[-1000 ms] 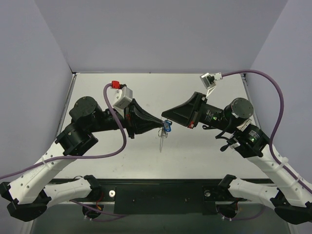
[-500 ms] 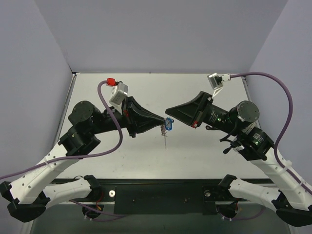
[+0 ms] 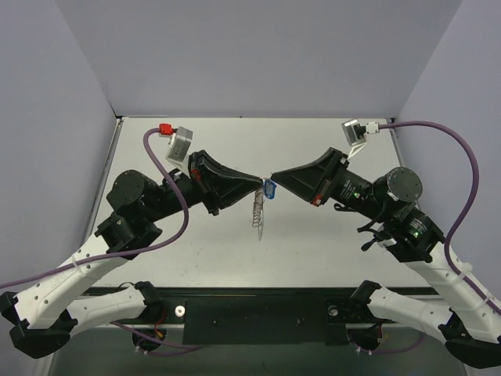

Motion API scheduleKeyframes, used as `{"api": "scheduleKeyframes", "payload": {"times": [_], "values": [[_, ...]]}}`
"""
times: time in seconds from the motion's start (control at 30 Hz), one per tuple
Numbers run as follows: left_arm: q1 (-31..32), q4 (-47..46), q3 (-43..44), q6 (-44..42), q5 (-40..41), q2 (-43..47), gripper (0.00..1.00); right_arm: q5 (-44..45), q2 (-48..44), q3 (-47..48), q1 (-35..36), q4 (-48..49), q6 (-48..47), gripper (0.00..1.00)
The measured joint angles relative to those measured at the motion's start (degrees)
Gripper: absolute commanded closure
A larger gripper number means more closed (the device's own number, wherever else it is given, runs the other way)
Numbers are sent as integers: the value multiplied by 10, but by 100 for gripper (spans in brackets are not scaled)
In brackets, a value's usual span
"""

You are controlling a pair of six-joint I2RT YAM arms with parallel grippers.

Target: Remove the keys from the keyring

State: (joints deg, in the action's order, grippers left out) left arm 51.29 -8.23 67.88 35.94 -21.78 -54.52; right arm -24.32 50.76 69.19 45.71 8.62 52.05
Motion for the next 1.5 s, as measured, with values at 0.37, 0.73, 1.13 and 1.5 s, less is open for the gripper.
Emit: {"api": "scheduleKeyframes", "payload": {"times": [0.37,0.73,1.13,1.5], "values": [[22,-6,-6,12,40,-7,100,10,-6,-1,0,7,0,100],[36,-17,-19,17,60,-9,100,10,-13,-2,0,11,0,100],[38,-22,-20,23,61,-9,100,10,-13,10,0,-31,-25,95],[37,-3,-14,14,5,-9,100,12,-2,147,0,-245,-174,46]]}}
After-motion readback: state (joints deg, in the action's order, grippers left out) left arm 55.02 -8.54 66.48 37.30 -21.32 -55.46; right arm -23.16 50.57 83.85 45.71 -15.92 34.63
